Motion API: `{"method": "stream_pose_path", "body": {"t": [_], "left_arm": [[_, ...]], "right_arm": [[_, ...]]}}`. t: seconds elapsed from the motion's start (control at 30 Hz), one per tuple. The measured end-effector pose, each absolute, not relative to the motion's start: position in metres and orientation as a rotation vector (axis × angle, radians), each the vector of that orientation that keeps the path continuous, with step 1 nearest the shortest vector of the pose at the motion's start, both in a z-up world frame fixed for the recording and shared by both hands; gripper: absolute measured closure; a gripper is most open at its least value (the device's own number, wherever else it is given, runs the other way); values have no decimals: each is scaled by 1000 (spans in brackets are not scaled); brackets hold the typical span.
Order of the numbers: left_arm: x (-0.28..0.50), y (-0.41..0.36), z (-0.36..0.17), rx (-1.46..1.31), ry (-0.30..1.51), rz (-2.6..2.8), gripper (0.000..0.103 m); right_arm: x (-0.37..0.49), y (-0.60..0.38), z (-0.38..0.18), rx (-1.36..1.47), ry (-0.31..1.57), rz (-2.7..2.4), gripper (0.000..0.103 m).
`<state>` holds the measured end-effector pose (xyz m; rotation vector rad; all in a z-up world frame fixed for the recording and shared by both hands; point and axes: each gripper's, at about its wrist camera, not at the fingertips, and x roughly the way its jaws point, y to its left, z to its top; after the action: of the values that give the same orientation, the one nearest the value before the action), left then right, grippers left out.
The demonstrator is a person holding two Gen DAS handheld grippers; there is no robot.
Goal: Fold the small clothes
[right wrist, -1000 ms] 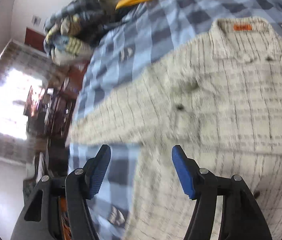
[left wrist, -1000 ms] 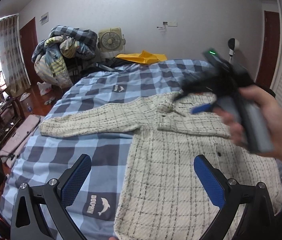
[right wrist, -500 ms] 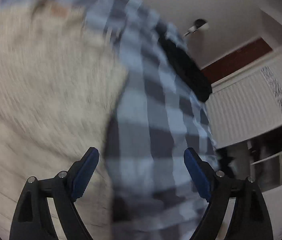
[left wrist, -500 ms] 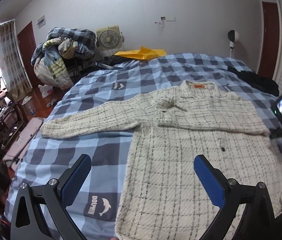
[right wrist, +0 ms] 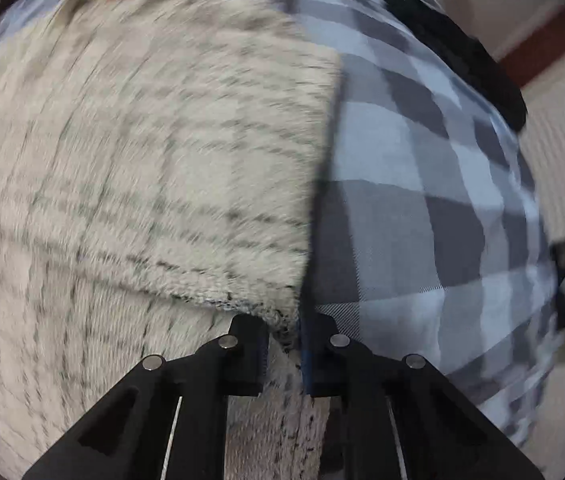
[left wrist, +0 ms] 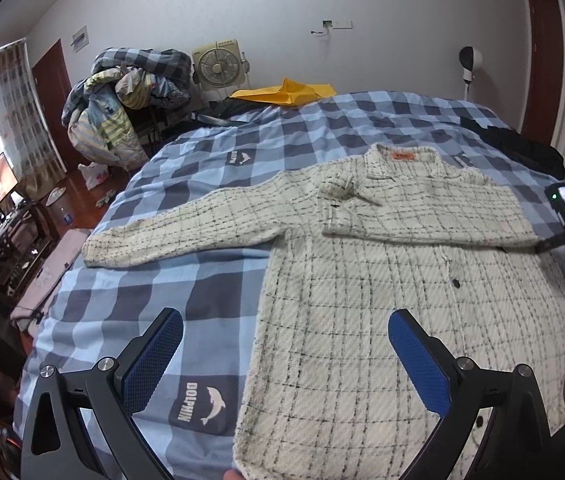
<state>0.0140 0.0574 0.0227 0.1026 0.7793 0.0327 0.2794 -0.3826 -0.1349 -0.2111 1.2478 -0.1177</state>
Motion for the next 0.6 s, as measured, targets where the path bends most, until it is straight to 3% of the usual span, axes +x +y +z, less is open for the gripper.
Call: {"method": "stream_pose_path", "body": {"t": [0.2,0.3,0.43,0.47,0.5,0.57,0.6], "left_arm": [[14,56,20,110,783,35,0],[17,56,17,106,803,24,0],[24,55,10,112,844,15,0],[27,56,9,106,856,13,0],[31,57,9,88,867,5,0],[46,58,7,58,902,-26,0],[59,57,6,57,929,-41,0]], "right_arm": [[279,-403,-135,-93,1256,-169,95],[274,-386,-137,-202,1278,-212,82],[245,-331,-107,-422,1206,-209,79],[236,-317,-92,-448,1164,-208,67],[226,-304,-74,-436,1126,-213,46],[203,-288,-41,-303,1053,-172,21],[194,-284,-29,-223,1029,-135,17]]}}
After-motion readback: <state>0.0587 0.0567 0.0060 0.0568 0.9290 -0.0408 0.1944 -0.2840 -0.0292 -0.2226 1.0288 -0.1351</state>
